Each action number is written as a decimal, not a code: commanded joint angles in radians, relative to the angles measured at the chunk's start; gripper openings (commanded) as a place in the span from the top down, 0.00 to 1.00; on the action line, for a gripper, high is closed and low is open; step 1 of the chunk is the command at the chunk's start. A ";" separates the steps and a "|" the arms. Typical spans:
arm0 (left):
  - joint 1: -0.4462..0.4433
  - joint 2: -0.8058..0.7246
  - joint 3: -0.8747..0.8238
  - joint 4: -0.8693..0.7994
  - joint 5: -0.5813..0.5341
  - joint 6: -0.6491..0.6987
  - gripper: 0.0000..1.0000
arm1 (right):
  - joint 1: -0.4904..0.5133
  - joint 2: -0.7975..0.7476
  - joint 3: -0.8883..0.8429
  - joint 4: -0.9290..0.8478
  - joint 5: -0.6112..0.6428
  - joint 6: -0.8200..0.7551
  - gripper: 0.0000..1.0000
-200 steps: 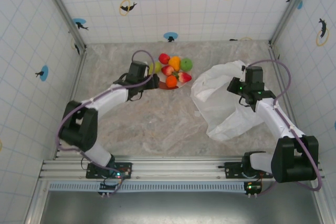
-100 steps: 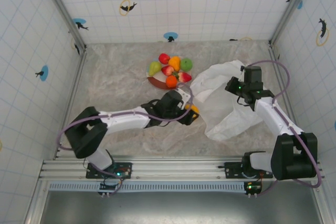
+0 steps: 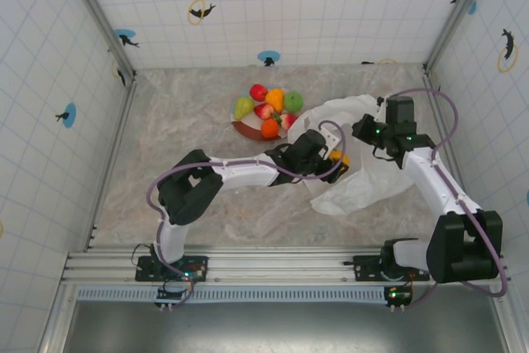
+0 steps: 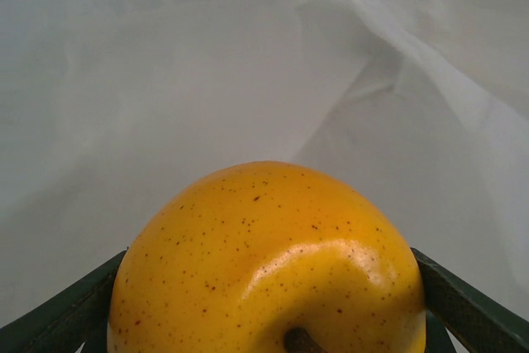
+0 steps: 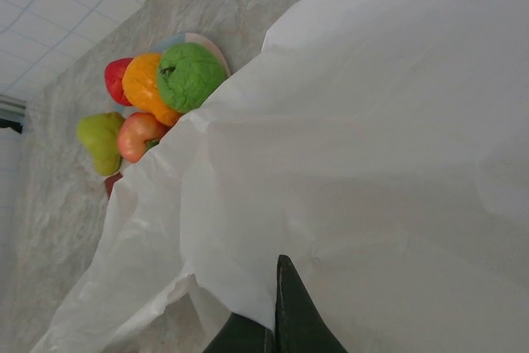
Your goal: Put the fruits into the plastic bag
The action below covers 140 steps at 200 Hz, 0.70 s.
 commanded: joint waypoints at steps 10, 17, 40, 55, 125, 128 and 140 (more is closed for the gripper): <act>0.004 0.002 -0.005 0.085 -0.062 0.024 0.33 | -0.002 -0.076 0.012 -0.025 -0.142 0.089 1.00; 0.004 -0.002 -0.016 0.105 -0.068 0.025 0.33 | -0.002 -0.093 -0.006 -0.007 -0.165 0.124 1.00; 0.004 -0.004 -0.036 0.171 -0.087 0.034 0.32 | 0.002 -0.149 -0.079 0.103 -0.230 0.263 1.00; 0.007 0.009 -0.037 0.216 -0.090 0.037 0.32 | 0.008 -0.176 -0.112 0.144 -0.233 0.315 1.00; 0.007 0.175 0.027 0.429 -0.052 -0.074 0.27 | 0.009 -0.206 -0.208 0.242 -0.205 0.405 1.00; 0.008 0.182 0.028 0.432 -0.054 -0.079 0.27 | 0.009 -0.206 -0.212 0.248 -0.205 0.410 1.00; 0.008 0.207 0.041 0.442 -0.058 -0.094 0.25 | 0.009 -0.205 -0.227 0.272 -0.203 0.423 1.00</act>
